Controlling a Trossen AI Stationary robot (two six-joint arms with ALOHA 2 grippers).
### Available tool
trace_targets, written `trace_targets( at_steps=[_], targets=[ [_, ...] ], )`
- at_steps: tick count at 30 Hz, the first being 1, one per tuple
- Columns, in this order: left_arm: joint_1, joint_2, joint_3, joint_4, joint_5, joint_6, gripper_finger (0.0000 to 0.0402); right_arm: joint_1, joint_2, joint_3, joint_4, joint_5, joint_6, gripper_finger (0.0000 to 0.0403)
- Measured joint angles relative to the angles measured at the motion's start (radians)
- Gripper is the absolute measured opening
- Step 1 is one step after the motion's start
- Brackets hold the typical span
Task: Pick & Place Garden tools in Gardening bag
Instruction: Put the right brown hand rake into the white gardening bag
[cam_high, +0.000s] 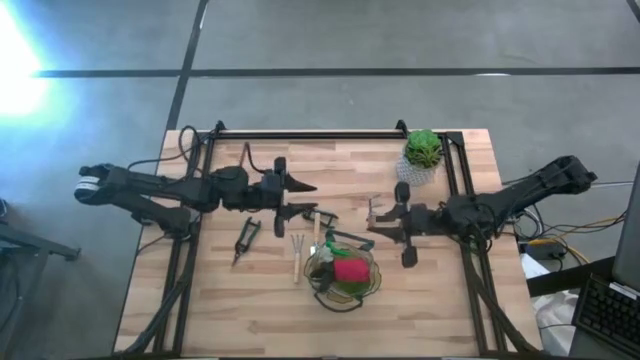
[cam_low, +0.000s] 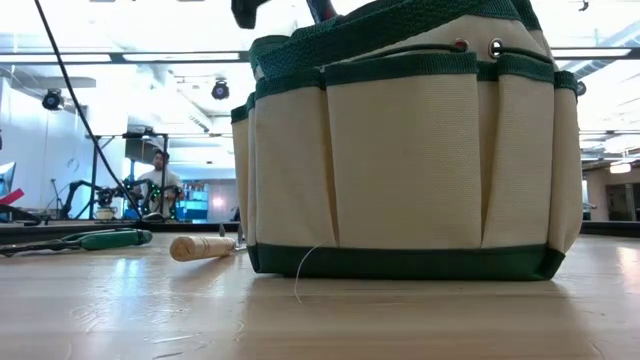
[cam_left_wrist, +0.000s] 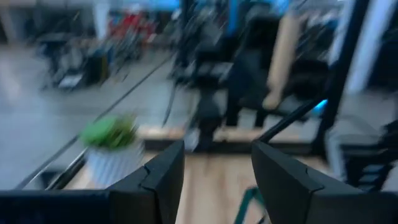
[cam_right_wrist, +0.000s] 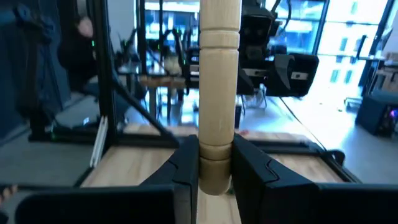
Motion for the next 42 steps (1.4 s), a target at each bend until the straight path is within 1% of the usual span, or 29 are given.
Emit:
trace_targets(
  at_steps=[2,4,7,11,13,20,25,35,42],
  targets=[
    [0.000,0.000,-0.020,0.078,0.051,0.000,0.0188,0.000,0.036,-0.005,0.072,0.000,-0.005,0.0051],
    [0.000,0.000,-0.027,0.111,0.083,0.001,0.0188,0.000,0.073,-0.004,0.118,0.000,-0.004,0.0051],
    [0.000,0.000,-0.028,0.125,0.085,0.001,0.0188,-0.001,0.127,0.012,0.141,0.003,0.011,0.0051],
    [-0.010,0.010,-0.018,0.135,0.090,0.010,0.0192,-0.001,0.193,0.055,0.149,0.054,0.040,0.0051],
    [-0.026,0.027,-0.007,0.131,0.091,0.028,0.0201,-0.002,0.223,0.078,0.149,0.072,0.055,0.0051],
    [-0.050,0.120,0.068,0.126,0.091,0.127,0.0253,-0.001,0.298,0.159,0.144,0.078,0.072,0.0051],
    [-0.053,0.128,0.089,0.133,0.091,0.148,0.0268,-0.001,0.312,0.166,0.140,0.077,0.086,0.0051],
    [-0.079,0.138,0.140,0.134,0.144,0.170,0.0268,-0.017,0.321,0.164,0.140,0.077,0.092,0.0051],
    [-0.081,0.139,0.153,0.136,0.161,0.131,0.0266,-0.039,0.325,0.164,0.140,0.081,0.096,0.0051]
  ],
)
